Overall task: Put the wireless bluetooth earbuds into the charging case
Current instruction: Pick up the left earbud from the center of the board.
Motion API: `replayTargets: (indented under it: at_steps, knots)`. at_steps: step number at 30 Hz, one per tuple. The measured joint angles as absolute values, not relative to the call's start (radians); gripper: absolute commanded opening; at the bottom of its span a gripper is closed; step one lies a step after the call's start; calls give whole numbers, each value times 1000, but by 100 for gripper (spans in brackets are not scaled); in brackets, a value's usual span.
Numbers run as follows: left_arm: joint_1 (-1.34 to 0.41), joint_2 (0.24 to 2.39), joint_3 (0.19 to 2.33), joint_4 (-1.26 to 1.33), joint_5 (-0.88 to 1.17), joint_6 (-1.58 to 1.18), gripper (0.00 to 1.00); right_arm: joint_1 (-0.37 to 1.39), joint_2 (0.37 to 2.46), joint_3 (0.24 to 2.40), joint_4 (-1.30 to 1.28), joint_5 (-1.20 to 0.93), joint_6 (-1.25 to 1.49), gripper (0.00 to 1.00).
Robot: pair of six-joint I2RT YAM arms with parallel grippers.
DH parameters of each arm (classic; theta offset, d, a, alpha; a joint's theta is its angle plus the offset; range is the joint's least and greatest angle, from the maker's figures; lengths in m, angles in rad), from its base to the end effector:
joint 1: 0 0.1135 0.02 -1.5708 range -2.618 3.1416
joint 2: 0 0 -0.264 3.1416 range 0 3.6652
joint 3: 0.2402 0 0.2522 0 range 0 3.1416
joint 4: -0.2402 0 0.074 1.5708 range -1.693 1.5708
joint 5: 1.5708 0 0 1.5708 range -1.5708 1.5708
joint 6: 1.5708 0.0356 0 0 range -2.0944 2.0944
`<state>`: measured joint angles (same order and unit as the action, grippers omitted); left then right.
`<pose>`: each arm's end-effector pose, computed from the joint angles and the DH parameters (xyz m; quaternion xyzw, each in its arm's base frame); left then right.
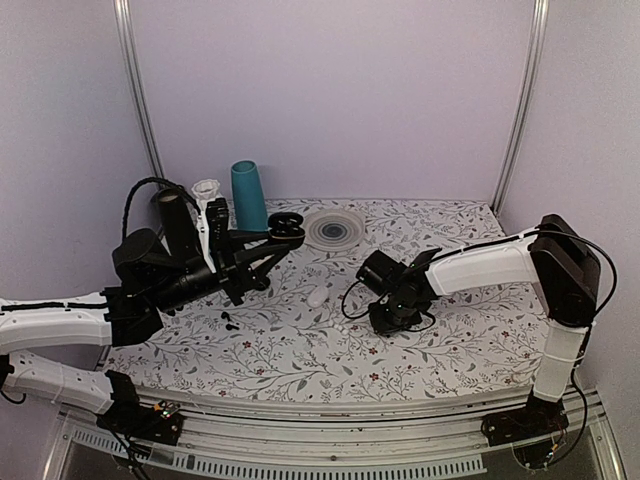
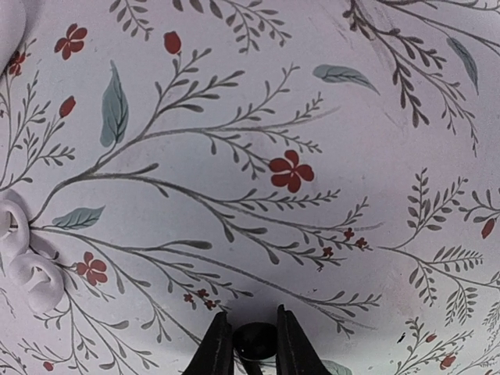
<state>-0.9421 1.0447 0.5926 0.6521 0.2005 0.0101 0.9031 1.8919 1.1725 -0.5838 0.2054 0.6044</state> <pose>0.1358 -0.1989 0.3104 0.3575 0.5242 -0.4027 0.6597 0.2261 0.2750 0.1427 -0.1332 0.9769 0.0167 0.1663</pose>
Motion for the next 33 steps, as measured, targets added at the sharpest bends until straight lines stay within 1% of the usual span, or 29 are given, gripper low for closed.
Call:
replayTargets:
  at_steps: [4,11,16,22,33]
  knots:
    - [-942,1045,593,652,200,10,0,903,1892,1174,-583,204,604,9]
    - [-942,1049,593,653,200,10,0,902,1887,1168,-570,198,604,9]
    - [-942,1059,593,654,179,6,0,892,1847,1119,-534,182,606,9]
    - [-942,1078,584,682,137,-18,0,887,1757,1096,-492,182,609,8]
    - [-942,1161,549,775,71,-74,0,887,1504,1085,-381,183,609,7]
